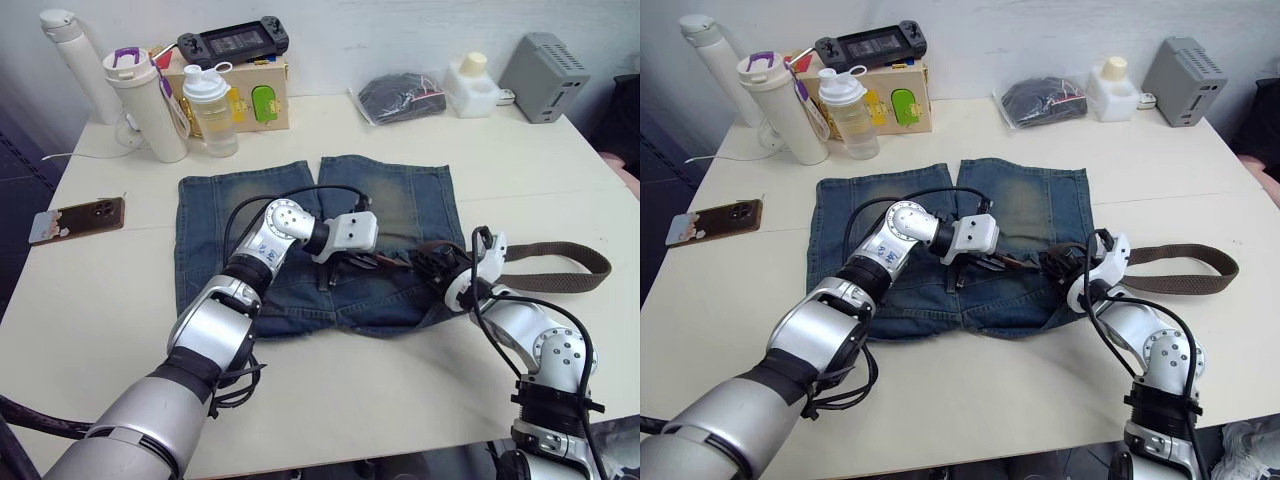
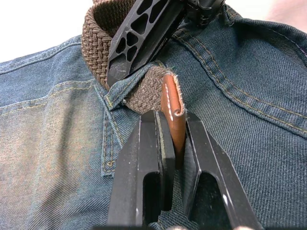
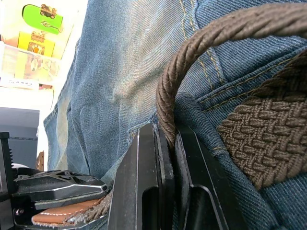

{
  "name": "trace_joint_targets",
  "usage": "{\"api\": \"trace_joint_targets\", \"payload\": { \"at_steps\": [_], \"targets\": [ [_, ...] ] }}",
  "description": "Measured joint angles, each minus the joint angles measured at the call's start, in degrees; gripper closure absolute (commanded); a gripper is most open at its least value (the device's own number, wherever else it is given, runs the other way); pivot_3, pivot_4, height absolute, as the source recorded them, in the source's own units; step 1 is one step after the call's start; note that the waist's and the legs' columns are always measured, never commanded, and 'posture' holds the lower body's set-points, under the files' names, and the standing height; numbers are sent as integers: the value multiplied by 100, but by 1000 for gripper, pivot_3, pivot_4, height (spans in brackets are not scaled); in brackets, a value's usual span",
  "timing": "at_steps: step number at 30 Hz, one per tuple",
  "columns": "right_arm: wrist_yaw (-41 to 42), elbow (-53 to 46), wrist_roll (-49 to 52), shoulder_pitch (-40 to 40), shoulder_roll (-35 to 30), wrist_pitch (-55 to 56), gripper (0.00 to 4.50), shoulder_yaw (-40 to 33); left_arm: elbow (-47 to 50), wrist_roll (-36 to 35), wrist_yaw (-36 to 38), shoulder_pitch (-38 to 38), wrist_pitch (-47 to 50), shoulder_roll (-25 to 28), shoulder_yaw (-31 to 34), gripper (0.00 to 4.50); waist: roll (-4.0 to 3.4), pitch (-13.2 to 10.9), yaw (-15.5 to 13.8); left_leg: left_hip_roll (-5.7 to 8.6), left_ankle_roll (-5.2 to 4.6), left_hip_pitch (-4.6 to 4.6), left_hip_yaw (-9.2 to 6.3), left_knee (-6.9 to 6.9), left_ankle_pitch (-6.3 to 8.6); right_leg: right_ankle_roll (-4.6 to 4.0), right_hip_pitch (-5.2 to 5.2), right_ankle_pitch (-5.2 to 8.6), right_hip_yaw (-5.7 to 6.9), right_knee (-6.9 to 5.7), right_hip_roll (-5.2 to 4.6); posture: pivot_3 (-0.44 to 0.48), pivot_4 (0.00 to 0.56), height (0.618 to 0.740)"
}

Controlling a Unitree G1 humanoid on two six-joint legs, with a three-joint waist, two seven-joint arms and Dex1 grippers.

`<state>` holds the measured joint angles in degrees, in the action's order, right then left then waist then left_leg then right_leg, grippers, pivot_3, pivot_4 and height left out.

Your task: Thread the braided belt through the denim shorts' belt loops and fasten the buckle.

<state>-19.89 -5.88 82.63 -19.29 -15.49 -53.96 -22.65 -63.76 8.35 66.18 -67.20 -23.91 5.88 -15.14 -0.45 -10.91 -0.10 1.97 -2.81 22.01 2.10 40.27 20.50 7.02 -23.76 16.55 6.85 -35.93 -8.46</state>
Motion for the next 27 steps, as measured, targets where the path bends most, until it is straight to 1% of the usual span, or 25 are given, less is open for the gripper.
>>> {"api": "trace_joint_targets", "payload": {
  "at_steps": [4, 6, 8, 9, 10, 11, 13, 14, 15, 18, 20, 21, 22, 26, 27],
  "targets": [
    [-103, -78, 14, 57, -8, 30, 4500, -38, -30, 31, -106, 0, 0, -84, 0, 4481, 0, 0, -14, 5, -4, 6, -4, 5, -2, 5, 0, -3, 3, 0, -4, 0, 150, 687],
    [-197, -164, 110, 126, -7, 79, 3693, -73, -30, 51, -155, -1, 0, -133, 0, 4500, 0, 0, -42, 9, -6, 8, -5, 7, -3, 9, -1, -5, 2, 0, -6, 0, 150, 687],
    [-317, -316, 257, 223, -16, 189, 3066, -194, -27, 49, -155, -16, -37, -280, 4, 4500, 0, 0, -108, 15, -9, 12, -6, 10, -5, 14, -3, -8, 1, 1, -10, 0, 150, 687],
    [-390, -425, 360, 273, -45, 238, 2519, -230, -27, 48, -161, -32, -50, -355, 3, 4500, 0, 0, -138, 17, -10, 18, -9, 17, -5, 17, -3, -9, 3, 2, -11, 0, 150, 687],
    [-435, -534, 452, 318, -102, 259, 2151, -243, -26, 47, -166, -43, -58, -392, 4, 4500, 0, 0, -149, 19, -11, 24, -13, 26, -4, 21, -3, -12, 3, 3, -12, 0, 150, 687],
    [-475, -687, 603, 420, -221, 271, 1494, -252, -25, 45, -173, -59, -62, -445, 6, 4500, 0, 0, -152, 22, -18, 30, -14, 34, -2, 27, -3, -16, 2, 4, -13, 0, 150, 687],
    [-533, -894, 851, 596, -407, 277, 810, -274, -25, 44, -178, -78, -67, -464, 11, 4500, 0, -1, -146, 23, -24, 33, -11, 43, 0, 32, -3, -20, -1, 6, -15, 0, 150, 687],
    [-576, -1021, 1011, 731, -568, 276, 293, -281, -24, 42, -179, -86, -69, -466, 26, 4500, 0, -1, -146, 24, -28, 35, -10, 48, 1, 36, -3, -23, -2, 7, -16, 0, 150, 687],
    [-602, -1090, 1103, 806, -673, 275, 71, -294, -24, 40, -180, -89, -70, -461, 46, 4500, 0, -1, -142, 23, -31, 36, -10, 57, 3, 36, -3, -24, -3, 6, -15, 0, 150, 687],
    [-632, -1507, 1658, 1202, -1526, 206, 71, -377, -24, 32, -178, -113, -85, -465, 60, 4500, -3, -3, -146, 24, -46, 42, -7, 74, 12, 45, -2, -33, -7, 8, -19, 0, 150, 687],
    [-523, -1733, 1938, 1391, -2000, 127, 71, -467, -23, 32, -177, -120, -113, -466, 61, 4500, -3, -4, -149, 22, -58, 43, -4, 79, 18, 47, 1, -36, -7, 16, -19, 0, 150, 687],
    [-336, -1831, 1944, 1482, -2203, 91, 71, -506, -23, 34, -186, -131, -125, -464, 60, 4500, -1, -5, -149, 22, -60, 45, -5, 80, 20, 48, 3, -38, -6, 21, -19, 0, 150, 687],
    [50, -2008, 1873, 1661, -2613, -44, 71, -524, -23, 43, -206, -148, -169, -474, 55, 4500, -6, -6, -157, 25, -67, 49, 0, 81, 23, 55, 2, -41, -9, 25, -21, 0, 150, 687],
    [777, -2404, 1506, 1790, -3084, -200, 71, -594, -23, 81, -247, -189, -263, -437, 50, 4500, 6, -9, -164, 22, -75, 50, 0, 88, 28, 57, 5, -45, -7, 32, -17, 0, 150, 687],
    [1130, -2629, 1115, 1881, -3341, -174, 71, -575, -22, 99, -272, -214, -300, -417, 41, 4500, -1, -9, -168, 25, -81, 58, 5, 93, 31, 62, 2, -48, -9, 33, -19, 0, 150, 687]
  ]
}}
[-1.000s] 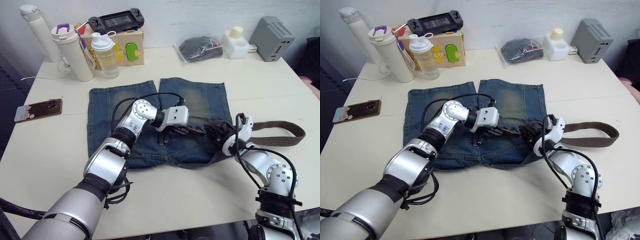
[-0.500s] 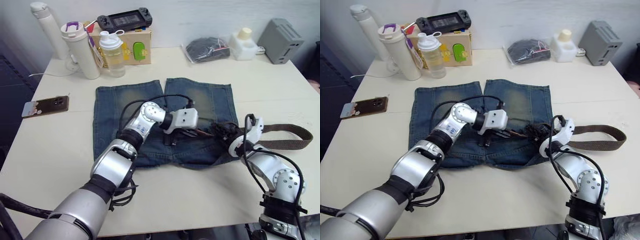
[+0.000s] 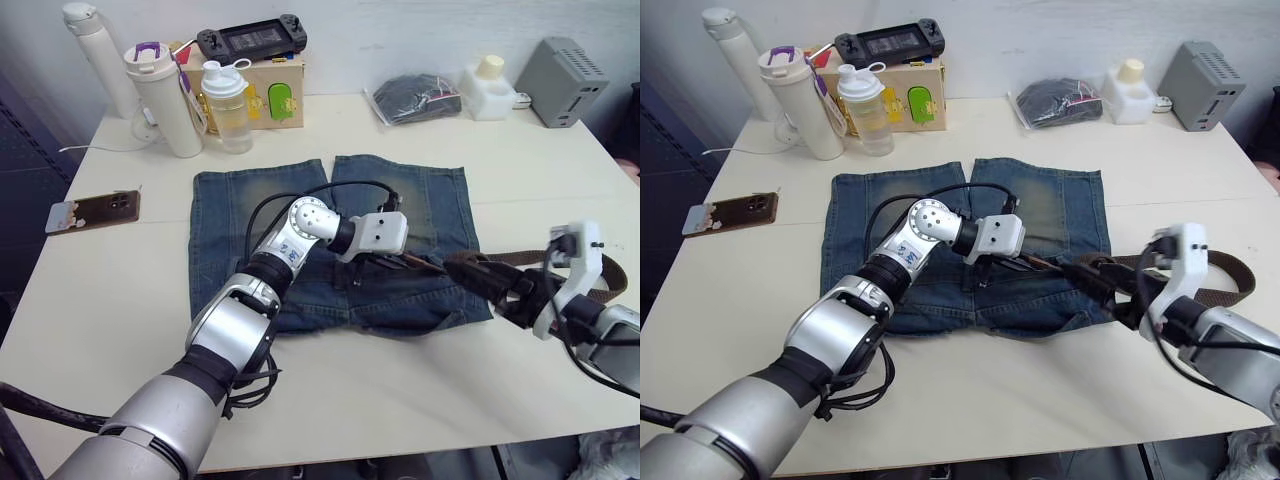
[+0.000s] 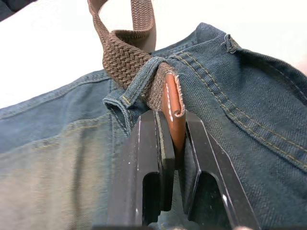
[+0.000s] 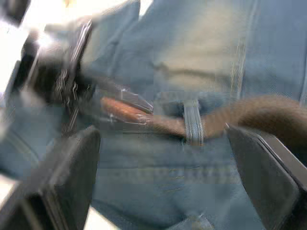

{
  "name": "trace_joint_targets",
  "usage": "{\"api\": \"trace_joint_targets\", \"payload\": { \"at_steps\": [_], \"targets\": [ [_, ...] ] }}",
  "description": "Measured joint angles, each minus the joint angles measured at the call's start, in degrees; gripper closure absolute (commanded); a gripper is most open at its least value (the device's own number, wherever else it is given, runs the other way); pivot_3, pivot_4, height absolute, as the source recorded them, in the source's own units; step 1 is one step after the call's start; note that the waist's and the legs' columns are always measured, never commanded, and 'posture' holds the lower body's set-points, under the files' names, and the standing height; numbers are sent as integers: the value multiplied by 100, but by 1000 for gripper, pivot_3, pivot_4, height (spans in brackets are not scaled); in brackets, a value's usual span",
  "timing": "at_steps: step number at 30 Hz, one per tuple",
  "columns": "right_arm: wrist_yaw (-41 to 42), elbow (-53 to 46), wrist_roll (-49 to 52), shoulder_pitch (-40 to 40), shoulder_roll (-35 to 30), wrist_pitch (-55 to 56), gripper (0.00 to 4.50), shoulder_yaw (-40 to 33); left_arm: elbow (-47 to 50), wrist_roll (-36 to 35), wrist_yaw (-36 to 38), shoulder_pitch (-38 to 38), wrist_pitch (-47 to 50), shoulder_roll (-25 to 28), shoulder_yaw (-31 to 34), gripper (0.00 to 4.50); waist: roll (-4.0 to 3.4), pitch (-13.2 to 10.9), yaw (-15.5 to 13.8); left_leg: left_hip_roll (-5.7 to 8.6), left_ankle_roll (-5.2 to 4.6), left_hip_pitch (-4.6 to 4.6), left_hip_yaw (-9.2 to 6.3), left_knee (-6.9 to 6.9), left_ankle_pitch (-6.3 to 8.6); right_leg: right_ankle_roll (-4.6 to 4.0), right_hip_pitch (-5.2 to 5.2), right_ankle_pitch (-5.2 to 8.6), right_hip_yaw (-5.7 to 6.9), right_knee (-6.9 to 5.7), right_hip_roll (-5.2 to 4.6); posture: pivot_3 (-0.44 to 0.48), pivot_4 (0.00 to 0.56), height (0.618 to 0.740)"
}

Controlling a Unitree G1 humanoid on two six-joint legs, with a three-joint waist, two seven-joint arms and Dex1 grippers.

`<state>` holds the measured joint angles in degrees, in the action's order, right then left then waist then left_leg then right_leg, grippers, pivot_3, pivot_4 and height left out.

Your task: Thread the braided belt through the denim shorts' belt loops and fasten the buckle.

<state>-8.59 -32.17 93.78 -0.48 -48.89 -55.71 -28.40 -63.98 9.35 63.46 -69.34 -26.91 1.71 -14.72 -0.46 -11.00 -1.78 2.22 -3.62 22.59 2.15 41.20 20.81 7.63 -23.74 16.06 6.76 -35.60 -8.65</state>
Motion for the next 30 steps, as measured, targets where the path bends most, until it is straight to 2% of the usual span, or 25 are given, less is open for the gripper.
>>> {"api": "trace_joint_targets", "payload": {
  "at_steps": [5, 8, 13, 14, 16, 17, 19, 21, 27, 28, 30],
  "targets": [
    [1257, -992, -2116, 367, -1254, 432, 71, 644, 36, 95, -78, -50, -172, 71, -91, 4500, 8, -3, 8, 2, -8, -2, 4, 5, 5, 11, 4, -7, -6, 12, 2, 0, 150, 687],
    [2136, -1274, -4373, 724, -2124, 1376, 71, 2095, 201, 237, -128, -122, -391, 179, -211, 4500, 19, -9, 6, 7, -9, 1, 5, 8, 5, 18, 4, -12, -9, 18, -2, 0, 150, 687],
    [2695, -1092, -6009, 835, -2267, 2373, 71, 2954, 482, 445, -305, -156, -709, 412, -326, 4500, 24, -12, -42, 10, -8, 11, 1, 14, 5, 23, 3, -16, -4, 28, -3, 0, 150, 687],
    [2708, -1080, -6063, 833, -2268, 2408, 71, 2978, 491, 464, -324, -156, -735, 421, -339, 4500, 24, -13, -75, 11, -8, 11, 0, 16, 5, 24, 3, -16, -1, 28, -3, 0, 150, 687],
    [2825, -752, -7010, 756, -2296, 2909, 71, 3531, 946, 755, -518, 59, -1360, 886, -512, 4500, 26, -14, -84, 9, -4, 8, 1, 18, 5, 22, 4, -18, -4, 26, -2, 0, 150, 687],
    [2833, -542, -7458, 658, -2251, 3101, 71, 3792, 1377, 761, -493, 438, -1677, 1266, -485, 4500, 25, -13, -47, 6, 1, 3, 0, 19, 4, 20, 7, -19, -4, 25, -1, 0, 150, 687],
    [2880, -361, -8127, 594, -2169, 3431, 609, 3938, 1925, 760, -590, 1087, -2056, 1605, -479, 4500, 28, -14, -49, 2, 6, -7, -7, 37, 1, 13, 28, -28, 0, 28, 0, 0, 150, 687],
    [2899, -175, -8556, 583, -1907, 3604, 1221, 3977, 2501, 732, -732, 1425, -2133, 2001, -415, 4500, 31, -12, -60, 4, 7, -15, -5, 42, 2, 17, 35, -34, -7, 29, -2, 0, 150, 687],
    [3013, 275, -9113, 622, -1467, 3652, 4220, 3838, 3676, 594, -969, 2222, -1853, 2310, -362, 4500, 31, -12, -128, 9, 7, -13, -5, 56, 2, 21, 40, -36, -6, 25, -1, 0, 150, 687],
    [3035, 352, -9152, 659, -1437, 3652, 4477, 3741, 3784, 574, -991, 2292, -1810, 2341, -361, 4500, 31, -12, -139, 10, 7, -13, -5, 59, 2, 22, 41, -36, -6, 22, -2, 0, 150, 687],
    [3088, 685, -9273, 751, -1436, 3674, 4477, 3409, 4080, 530, -1087, 2419, -1672, 2371, -358, 4500, 30, -11, -175, 13, 7, -12, -6, 67, 2, 26, 47, -39, -7, 22, -4, 0, 150, 687]
  ]
}}
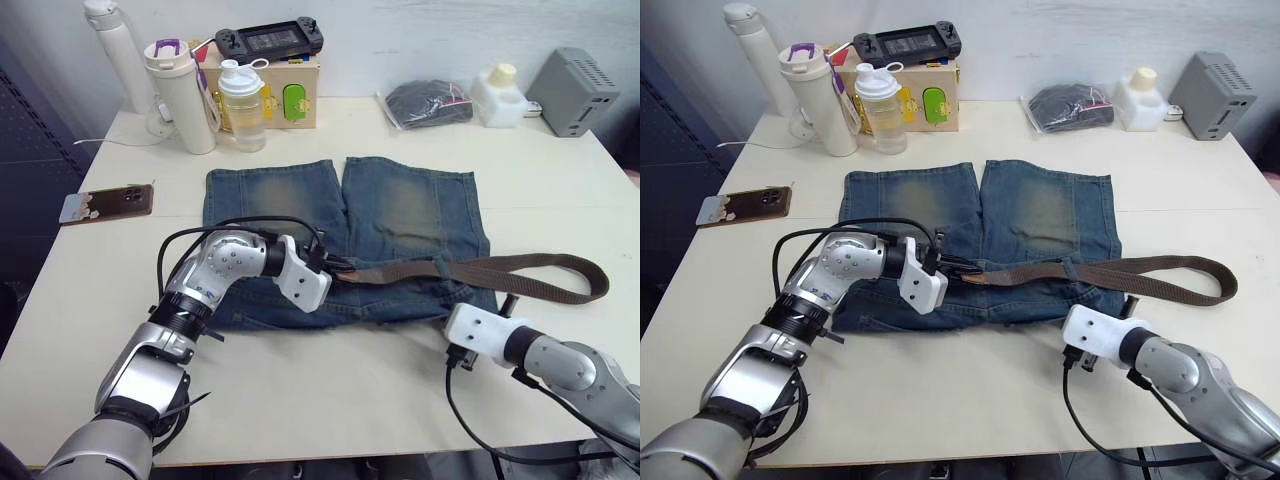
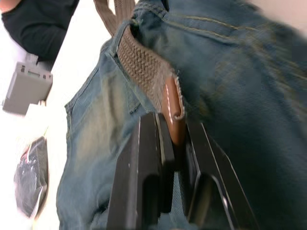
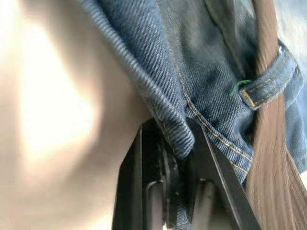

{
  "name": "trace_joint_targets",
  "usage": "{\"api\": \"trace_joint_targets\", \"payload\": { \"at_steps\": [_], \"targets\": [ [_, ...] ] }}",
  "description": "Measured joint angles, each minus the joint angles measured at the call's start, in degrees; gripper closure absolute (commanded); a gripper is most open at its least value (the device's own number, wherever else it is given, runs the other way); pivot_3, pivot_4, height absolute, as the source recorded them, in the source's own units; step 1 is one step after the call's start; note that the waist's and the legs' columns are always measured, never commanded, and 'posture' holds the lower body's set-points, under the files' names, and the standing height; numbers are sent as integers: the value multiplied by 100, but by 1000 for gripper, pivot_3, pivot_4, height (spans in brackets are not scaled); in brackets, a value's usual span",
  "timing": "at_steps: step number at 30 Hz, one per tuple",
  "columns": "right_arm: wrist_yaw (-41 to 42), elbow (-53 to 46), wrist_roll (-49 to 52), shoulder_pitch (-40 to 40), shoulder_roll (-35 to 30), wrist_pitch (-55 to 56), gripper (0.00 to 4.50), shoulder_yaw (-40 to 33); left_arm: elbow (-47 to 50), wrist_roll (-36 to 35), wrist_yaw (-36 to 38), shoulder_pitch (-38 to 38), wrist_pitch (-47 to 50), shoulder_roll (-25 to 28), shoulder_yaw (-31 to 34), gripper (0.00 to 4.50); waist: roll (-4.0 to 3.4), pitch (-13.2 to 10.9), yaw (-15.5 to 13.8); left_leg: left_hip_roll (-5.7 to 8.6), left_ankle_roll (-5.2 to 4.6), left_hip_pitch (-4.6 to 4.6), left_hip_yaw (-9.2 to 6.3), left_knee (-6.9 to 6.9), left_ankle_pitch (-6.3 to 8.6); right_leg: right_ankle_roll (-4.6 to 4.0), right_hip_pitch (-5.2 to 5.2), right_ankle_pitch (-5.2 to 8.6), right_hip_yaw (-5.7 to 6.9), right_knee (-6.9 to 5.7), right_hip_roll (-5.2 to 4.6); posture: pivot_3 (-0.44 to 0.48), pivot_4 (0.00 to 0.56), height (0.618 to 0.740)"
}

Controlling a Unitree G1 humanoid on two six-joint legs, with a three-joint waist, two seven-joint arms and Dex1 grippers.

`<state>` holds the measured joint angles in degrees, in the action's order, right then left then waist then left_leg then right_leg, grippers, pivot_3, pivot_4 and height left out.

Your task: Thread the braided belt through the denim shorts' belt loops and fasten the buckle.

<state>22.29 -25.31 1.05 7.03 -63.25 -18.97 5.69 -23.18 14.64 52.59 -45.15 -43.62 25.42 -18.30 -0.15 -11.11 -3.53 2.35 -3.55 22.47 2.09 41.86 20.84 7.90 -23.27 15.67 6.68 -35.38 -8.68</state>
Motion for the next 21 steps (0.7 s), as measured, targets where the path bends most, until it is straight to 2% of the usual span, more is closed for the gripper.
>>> {"api": "trace_joint_targets", "payload": {
  "at_steps": [5, 11, 13, 14, 16, 21],
  "targets": [
    [161, 764, -364, 54, -54, 182, 4477, -514, 380, -123, -205, 208, 257, 16, 29, 4500, -1, 0, -24, -2, -1, -1, 0, -1, 0, 2, 0, -1, 0, 2, 5, 0, 150, 687],
    [337, 846, -527, -9, 18, 290, 4477, -545, 578, -124, -316, 352, 361, 16, 26, 4500, -3, 1, 5, -6, 0, -1, 1, -3, 0, 1, -3, 0, 1, -2, 9, 0, 150, 687],
    [374, 855, -551, -41, 66, 281, 3502, -544, 651, -124, -328, 392, 387, 26, 27, 4500, -3, 1, 14, -6, 0, -1, 1, -3, 0, 1, -3, 0, 0, -1, 9, 0, 150, 687],
    [389, 856, -553, -55, 81, 275, 3277, -544, 672, -125, -330, 404, 392, 28, 26, 4500, -3, 1, 18, -6, 0, -1, 1, -3, 0, 1, -2, 0, 0, -1, 9, 0, 150, 687],
    [507, 770, -488, -176, 332, -15, 2369, -630, 899, -129, -397, 574, 503, 10, 19, 4500, -3, 1, 56, -7, 2, -2, 2, -3, 1, 1, -1, 0, 0, 1, 8, 0, 150, 687],
    [1290, 356, 628, -53, 540, -939, 77, -1634, 950, 151, -1068, 663, 250, -30, 50, 4500, -4, 1, 52, -6, 3, -2, 2, -5, 2, 1, -3, -1, -3, 1, 7, 0, 150, 687]
  ]
}}
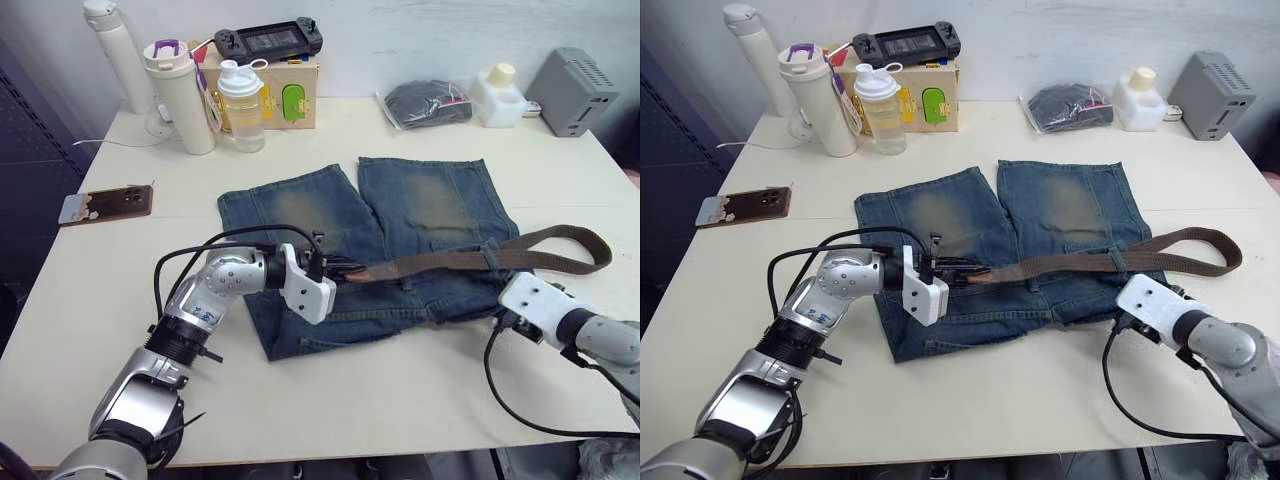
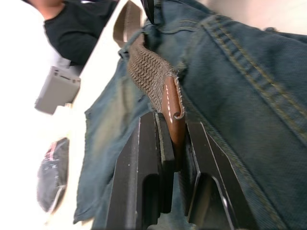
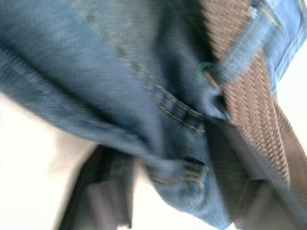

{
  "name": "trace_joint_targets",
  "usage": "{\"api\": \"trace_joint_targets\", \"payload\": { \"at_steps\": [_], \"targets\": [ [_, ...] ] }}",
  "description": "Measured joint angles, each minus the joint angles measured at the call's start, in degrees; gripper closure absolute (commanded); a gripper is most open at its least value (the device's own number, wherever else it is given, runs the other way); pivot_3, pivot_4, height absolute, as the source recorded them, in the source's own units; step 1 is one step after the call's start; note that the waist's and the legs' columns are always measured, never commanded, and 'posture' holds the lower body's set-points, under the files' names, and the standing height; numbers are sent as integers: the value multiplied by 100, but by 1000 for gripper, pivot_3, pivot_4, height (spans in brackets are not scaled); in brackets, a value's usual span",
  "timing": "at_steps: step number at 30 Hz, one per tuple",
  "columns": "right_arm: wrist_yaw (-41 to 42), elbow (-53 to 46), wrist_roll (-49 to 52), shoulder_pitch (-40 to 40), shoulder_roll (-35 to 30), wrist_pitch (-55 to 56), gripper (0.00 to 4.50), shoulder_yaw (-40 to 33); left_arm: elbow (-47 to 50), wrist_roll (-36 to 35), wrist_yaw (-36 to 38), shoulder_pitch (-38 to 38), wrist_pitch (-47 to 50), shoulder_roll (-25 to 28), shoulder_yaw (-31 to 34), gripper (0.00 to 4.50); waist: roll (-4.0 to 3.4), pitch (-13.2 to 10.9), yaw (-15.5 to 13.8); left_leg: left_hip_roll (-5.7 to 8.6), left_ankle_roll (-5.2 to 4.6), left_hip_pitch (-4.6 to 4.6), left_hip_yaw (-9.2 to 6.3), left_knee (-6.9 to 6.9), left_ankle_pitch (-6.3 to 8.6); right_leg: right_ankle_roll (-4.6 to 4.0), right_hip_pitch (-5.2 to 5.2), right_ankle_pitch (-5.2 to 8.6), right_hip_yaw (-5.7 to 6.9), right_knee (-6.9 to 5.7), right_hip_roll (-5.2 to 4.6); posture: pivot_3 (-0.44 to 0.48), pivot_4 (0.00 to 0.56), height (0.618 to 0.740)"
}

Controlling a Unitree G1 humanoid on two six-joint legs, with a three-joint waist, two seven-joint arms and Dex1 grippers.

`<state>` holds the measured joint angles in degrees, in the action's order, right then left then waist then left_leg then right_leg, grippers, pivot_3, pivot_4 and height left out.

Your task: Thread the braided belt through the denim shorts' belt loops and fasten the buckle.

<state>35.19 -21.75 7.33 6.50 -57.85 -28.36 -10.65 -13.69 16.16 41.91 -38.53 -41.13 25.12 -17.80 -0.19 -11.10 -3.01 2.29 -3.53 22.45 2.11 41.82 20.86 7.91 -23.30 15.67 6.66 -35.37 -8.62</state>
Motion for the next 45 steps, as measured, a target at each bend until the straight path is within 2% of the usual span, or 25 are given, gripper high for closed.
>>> {"api": "trace_joint_targets", "payload": {
  "at_steps": [3, 6, 7, 9, 11, 13, 16, 20, 24, 25, 27, 29, 31, 34, 37, 39, 40, 44, 45],
  "targets": [
    [397, -315, 1013, -225, 129, -1015, 77, -673, 10, 194, -362, 129, -166, 4, 60, 4500, 0, 0, 4, -1, 0, 0, 0, 1, 0, -2, -4, -1, -3, -2, -2, 0, 150, 687],
    [519, -617, 2728, -888, 420, -2651, 77, -1501, 12, 473, -736, 178, -385, 10, 98, 4500, -1, 0, 10, -7, 5, 1, -2, 0, 4, -7, -6, -3, -9, 3, -5, 0, 150, 687],
    [422, -665, 3907, -1363, 677, -3971, 77, -1954, 15, 649, -975, 209, -496, 9, 103, 4500, 1, 1, 11, -18, 13, 2, -5, 1, 11, -14, -6, -5, -20, 9, -18, 0, 150, 687],
    [-39, -527, 5274, -1569, 1012, -4978, 77, -2194, 16, 790, -1209, 307, -545, 8, 119, 4500, 1, 1, -5, -26, 17, 8, -15, 0, 14, -26, -8, -4, -29, 14, -21, 0, 150, 687],
    [-1075, -327, 7094, -1294, 1175, -4931, 77, -1908, 15, 902, -1380, 341, -566, 11, 121, 4500, 2, 1, -24, -23, 18, 19, -19, 1, 15, -35, -27, 0, -24, -11, -24, 0, 150, 687],
    [-2441, -243, 8886, -1001, 1219, -4305, 77, -1307, 17, 982, -1557, 337, -593, 17, 135, 4500, 0, 0, -7, -14, 17, 22, -1, 1, 14, -37, -39, 2, -12, -20, -28, 0, 150, 687],
    [-4045, -249, 10156, -1048, 1844, -3158, 77, -716, 28, 1090, -1720, 321, -637, 22, 130, 4500, 1, 1, 34, -12, 8, 6, 20, 4, 8, -27, -24, -4, 2, -17, -8, 0, 150, 687],
    [-6010, -198, 10401, -1450, 3988, -1706, 77, -407, 66, 1103, -1794, 308, -671, 55, 120, 4500, -3, 6, 63, -16, 10, 0, 27, -6, 9, -27, -36, -4, -8, -29, 3, 0, 150, 687],
    [-6910, -213, 10425, -1717, 4550, -1197, 77, -470, 66, 1106, -1813, 305, -701, 140, 111, 4500, -11, 7, 47, -4, 3, 5, 23, -7, 11, -27, -41, -4, -9, -38, 2, 0, 150, 687],
    [-7042, -214, 10425, -1718, 4612, -1151, 445, -511, 66, 1106, -1818, 305, -704, 159, 111, 4500, -11, 7, 50, -3, 1, 5, 23, -7, 11, -27, -41, -4, -11, -38, 2, 0, 150, 687],
    [-7166, -214, 10425, -1718, 4678, -1121, 896, -563, 66, 1106, -1828, 305, -706, 170, 109, 4500, -12, 7, 67, -5, 1, 5, 23, -7, 11, -27, -42, -4, -10, -38, 4, 0, 150, 687],
    [-7231, -213, 10425, -1727, 4696, -1082, 1999, -626, 65, 1106, -1845, 292, -716, 170, 98, 4500, -13, 8, 94, -9, 0, 4, 23, -7, 10, -27, -42, -4, -10, -40, 6, 0, 150, 687],
    [-7236, -213, 10425, -1725, 4694, -1085, 2802, -701, 63, 1106, -1851, 273, -730, 184, 97, 4500, -14, 9, 123, -10, 0, 4, 23, -8, 10, -28, -43, -3, -9, -43, 7, 0, 150, 687],
    [-7235, -213, 10426, -1725, 4694, -1103, 4391, -766, 26, 1108, -1857, 200, -764, 204, 93, 4500, -15, 9, 168, -10, -1, 3, 25, -18, 10, -28, -48, -3, -11, -44, 6, 0, 150, 687],
    [-7235, -212, 10426, -1725, 4694, -1106, 4476, -773, -2, 1096, -1851, 146, -750, 205, 91, 4500, -15, 9, 170, -10, -1, 3, 27, -24, 10, -28, -51, -3, -11, -44, 6, 0, 150, 687],
    [-7236, -211, 10426, -1728, 4694, -1095, 4500, -771, 2, 877, -1716, 160, -619, 193, 63, 3542, -15, 9, 168, -10, -3, 3, 27, -24, 9, -28, -51, -3, -12, -44, 5, 0, 150, 687],
    [-7235, -211, 10427, -1732, 4694, -1091, 4500, -769, 6, 707, -1611, 181, -502, 172, 55, 3209, -15, 9, 168, -9, -3, 3, 27, -24, 9, -29, -51, -3, -13, -44, 4, 0, 150, 687],
    [-7208, -160, 10430, -1762, 4552, -1012, 4500, -790, 412, -347, -665, 531, 489, 267, -62, 1480, -18, 9, 189, -10, -3, 3, 27, -24, 9, -30, -52, -2, -16, -44, 4, 0, 150, 687],
    [-7176, -95, 10434, -1769, 4416, -1016, 4500, -814, 639, -761, -329, 714, 890, 334, -89, 1480, -19, 8, 197, -10, -3, 3, 27, -24, 9, -31, -53, -2, -17, -44, 4, 0, 150, 687]
  ]
}}
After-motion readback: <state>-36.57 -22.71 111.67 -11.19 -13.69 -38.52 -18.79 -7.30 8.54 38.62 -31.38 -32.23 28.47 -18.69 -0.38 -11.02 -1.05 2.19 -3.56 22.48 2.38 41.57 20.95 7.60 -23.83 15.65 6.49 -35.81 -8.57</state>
